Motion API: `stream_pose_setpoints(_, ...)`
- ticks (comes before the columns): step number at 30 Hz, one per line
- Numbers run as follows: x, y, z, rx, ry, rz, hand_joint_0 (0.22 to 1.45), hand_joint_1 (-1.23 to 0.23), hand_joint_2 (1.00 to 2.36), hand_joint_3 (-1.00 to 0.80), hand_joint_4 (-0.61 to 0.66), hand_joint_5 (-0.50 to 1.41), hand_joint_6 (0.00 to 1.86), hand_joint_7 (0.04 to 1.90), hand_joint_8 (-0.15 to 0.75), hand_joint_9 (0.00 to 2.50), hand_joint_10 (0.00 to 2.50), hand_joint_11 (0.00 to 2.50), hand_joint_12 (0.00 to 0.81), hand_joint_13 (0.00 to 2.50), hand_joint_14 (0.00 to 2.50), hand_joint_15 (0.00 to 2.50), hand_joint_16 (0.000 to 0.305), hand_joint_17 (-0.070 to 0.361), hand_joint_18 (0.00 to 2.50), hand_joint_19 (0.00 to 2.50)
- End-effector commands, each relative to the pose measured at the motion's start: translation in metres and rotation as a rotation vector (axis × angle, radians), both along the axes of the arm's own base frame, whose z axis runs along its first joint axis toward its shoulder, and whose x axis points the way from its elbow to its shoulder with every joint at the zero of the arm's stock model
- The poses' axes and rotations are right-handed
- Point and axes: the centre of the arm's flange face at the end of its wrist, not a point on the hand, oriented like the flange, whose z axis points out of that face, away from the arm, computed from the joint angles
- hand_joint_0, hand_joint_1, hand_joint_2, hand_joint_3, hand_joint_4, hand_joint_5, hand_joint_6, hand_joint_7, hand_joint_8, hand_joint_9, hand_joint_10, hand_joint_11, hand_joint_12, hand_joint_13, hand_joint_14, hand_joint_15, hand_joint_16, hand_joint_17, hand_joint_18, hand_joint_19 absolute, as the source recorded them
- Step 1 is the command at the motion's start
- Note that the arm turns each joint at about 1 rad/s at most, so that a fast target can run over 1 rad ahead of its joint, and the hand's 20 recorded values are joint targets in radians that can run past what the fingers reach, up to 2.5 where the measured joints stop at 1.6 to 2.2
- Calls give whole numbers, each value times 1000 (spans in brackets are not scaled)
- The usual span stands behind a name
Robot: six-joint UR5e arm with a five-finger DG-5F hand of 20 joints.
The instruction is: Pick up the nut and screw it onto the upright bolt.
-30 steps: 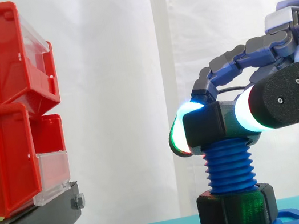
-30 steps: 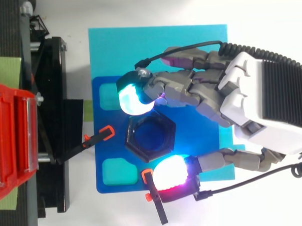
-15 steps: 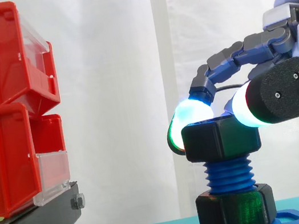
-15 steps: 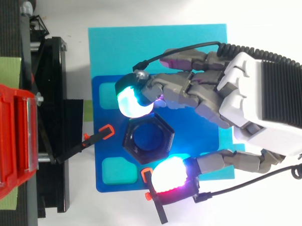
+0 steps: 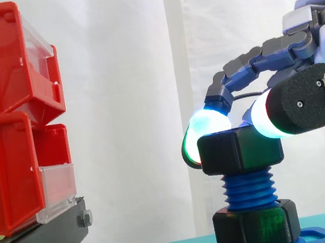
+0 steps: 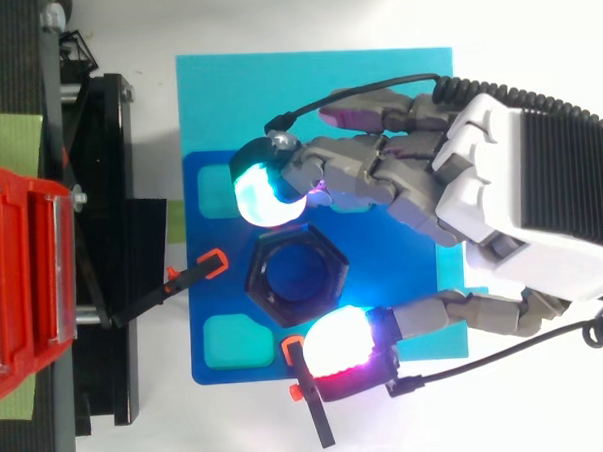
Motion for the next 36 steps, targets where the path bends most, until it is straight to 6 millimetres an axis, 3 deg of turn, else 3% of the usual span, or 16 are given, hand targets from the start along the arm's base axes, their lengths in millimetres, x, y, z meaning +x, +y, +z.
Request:
stream_pose_setpoints(1, 0, -2, 0, 2, 1, -3, 584, -709, 1000, -500, 364, -149, 503, 979, 370, 821, 0, 28, 391, 799, 0, 0, 45, 101, 595, 98)
stream_pose_setpoints(36, -2, -20, -3, -7, 27, -18, 559, -675, 1000, -500, 376, -101, 504, 1008, 363, 950, 0, 46, 364, 859, 0, 18, 36, 81, 558, 29)
